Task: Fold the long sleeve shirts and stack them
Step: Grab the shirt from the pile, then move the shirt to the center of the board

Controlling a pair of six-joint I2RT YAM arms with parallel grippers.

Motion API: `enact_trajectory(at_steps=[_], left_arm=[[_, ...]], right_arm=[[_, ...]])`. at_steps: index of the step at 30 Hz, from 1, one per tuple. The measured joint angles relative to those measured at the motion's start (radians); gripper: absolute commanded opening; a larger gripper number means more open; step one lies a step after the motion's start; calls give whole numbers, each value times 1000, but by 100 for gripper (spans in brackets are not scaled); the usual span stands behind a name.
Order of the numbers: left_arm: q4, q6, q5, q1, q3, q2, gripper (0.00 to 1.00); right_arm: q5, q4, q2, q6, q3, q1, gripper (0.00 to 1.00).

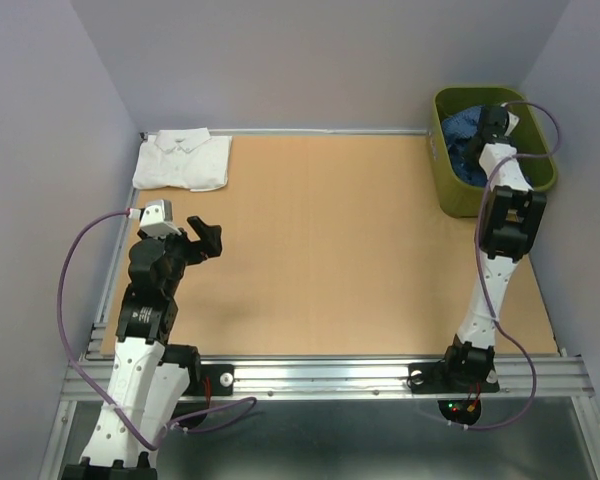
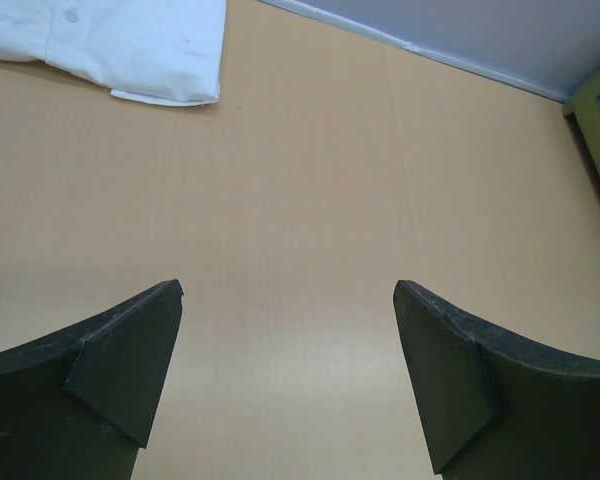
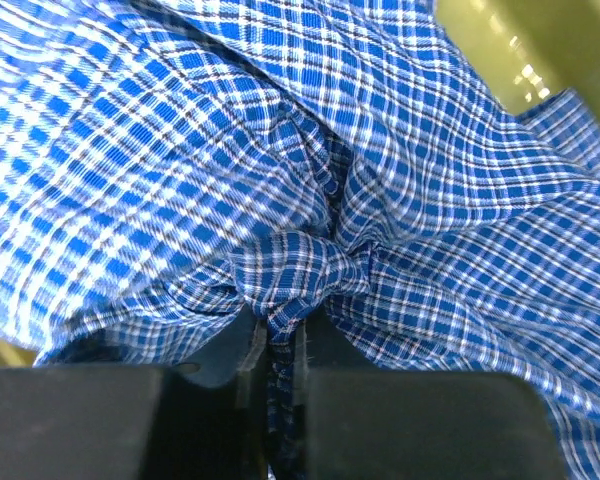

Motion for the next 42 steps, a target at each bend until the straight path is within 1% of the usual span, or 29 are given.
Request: enact_trajectory(at_steps=[3, 7, 12, 15, 19, 22, 26, 29, 32, 33, 34, 36, 37, 38, 39, 40, 41, 42], left_arm=[[1, 1, 0, 0, 0, 0, 99], [1, 1, -1, -4, 0, -4, 99], [1, 1, -21, -18, -3, -29, 99], [1, 1, -35, -25, -6, -49, 99], [1, 1, -53, -40, -6, -84, 99], [2, 1, -62, -55, -6, -113, 99], [1, 1, -65, -69, -6, -132, 99], [0, 1, -67, -75, -6, -138, 99], [0, 0, -69, -79, -6, -144, 99], [1, 0, -69, -80, -6, -145, 99], [1, 0, -69, -80, -6, -145, 99], [0, -3, -68, -82, -6, -144, 99], [0, -9, -68, -83, -6, -144, 99], [0, -12, -68, -83, -6, -144, 99], [-1, -18, -65, -84, -6, -144, 99], [-6, -25, -61, -85, -6, -144, 99], [-12, -32, -53, -85, -5, -144, 99], [-25, -39, -44, -85, -3, -144, 99]], right_arm=[[9, -7, -37, -21, 0, 0, 1], [13, -18, -149, -36, 0, 4, 1], [6, -10, -370, -50, 7, 11, 1], [-41, 13, -494, -57, 28, 18, 1], [-151, 52, -644, -90, 47, 55, 0], [-277, 95, -737, -107, 69, 138, 1], [-446, 126, -796, -100, 85, 244, 1], [-520, 129, -824, -92, 79, 342, 1], [-546, 161, -882, -93, -30, 440, 4], [-542, 163, -913, -93, -99, 483, 6], [-537, 167, -933, -92, -150, 510, 14], [-516, 201, -982, -89, -292, 568, 37], [-502, 206, -1008, -88, -390, 608, 61], [-494, 218, -1017, -74, -443, 629, 70], [-482, 222, -1030, -68, -542, 661, 77], [-478, 231, -1033, -63, -602, 679, 86], [-474, 246, -1039, -50, -706, 699, 90], [-470, 238, -1043, -47, -769, 718, 95]])
